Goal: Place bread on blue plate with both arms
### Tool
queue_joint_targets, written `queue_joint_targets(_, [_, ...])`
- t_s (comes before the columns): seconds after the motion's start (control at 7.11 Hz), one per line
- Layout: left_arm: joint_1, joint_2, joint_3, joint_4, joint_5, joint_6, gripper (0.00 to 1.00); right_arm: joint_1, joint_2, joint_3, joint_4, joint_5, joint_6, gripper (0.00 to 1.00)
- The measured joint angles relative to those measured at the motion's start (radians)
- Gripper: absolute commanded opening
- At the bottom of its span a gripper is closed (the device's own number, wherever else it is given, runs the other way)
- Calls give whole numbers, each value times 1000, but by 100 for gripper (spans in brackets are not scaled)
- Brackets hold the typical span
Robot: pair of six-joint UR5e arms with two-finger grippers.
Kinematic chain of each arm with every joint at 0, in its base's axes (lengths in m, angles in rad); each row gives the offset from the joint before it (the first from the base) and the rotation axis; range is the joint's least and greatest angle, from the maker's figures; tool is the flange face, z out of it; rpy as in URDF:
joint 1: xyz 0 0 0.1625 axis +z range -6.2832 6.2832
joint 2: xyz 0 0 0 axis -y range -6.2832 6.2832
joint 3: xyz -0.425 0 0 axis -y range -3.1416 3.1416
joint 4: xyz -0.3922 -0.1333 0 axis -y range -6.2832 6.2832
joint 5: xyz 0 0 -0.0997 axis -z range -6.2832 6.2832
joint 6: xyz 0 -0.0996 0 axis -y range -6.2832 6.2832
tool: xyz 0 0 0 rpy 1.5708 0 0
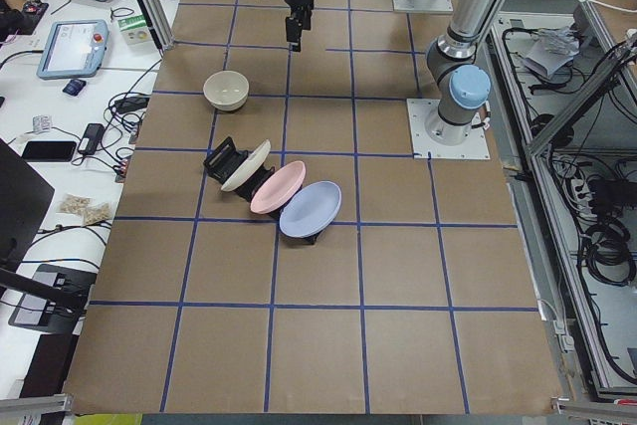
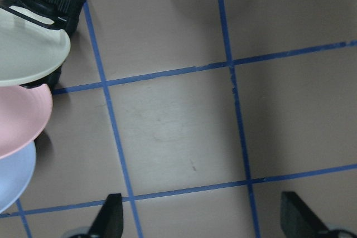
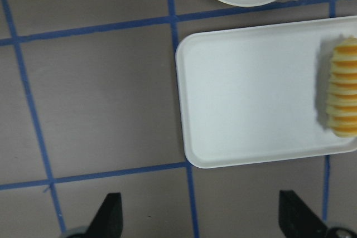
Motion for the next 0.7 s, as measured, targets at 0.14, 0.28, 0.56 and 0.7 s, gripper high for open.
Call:
queue_joint_targets(0.14, [97, 0, -26, 4, 8, 144, 100, -77, 21, 0, -20, -18, -104, 100])
queue_joint_targets(0.28, [201, -5, -55, 10, 11, 256, 100, -135, 52, 0, -54, -25, -185, 100])
queue_joint_targets(0.56, [420, -38, -122, 40, 8, 453, 100, -226, 174, 0, -216, -30, -329, 100])
queue_joint_targets(0.7, [495, -60, -154, 92, 6, 526, 100, -254, 238, 0, -305, -32, -373, 100])
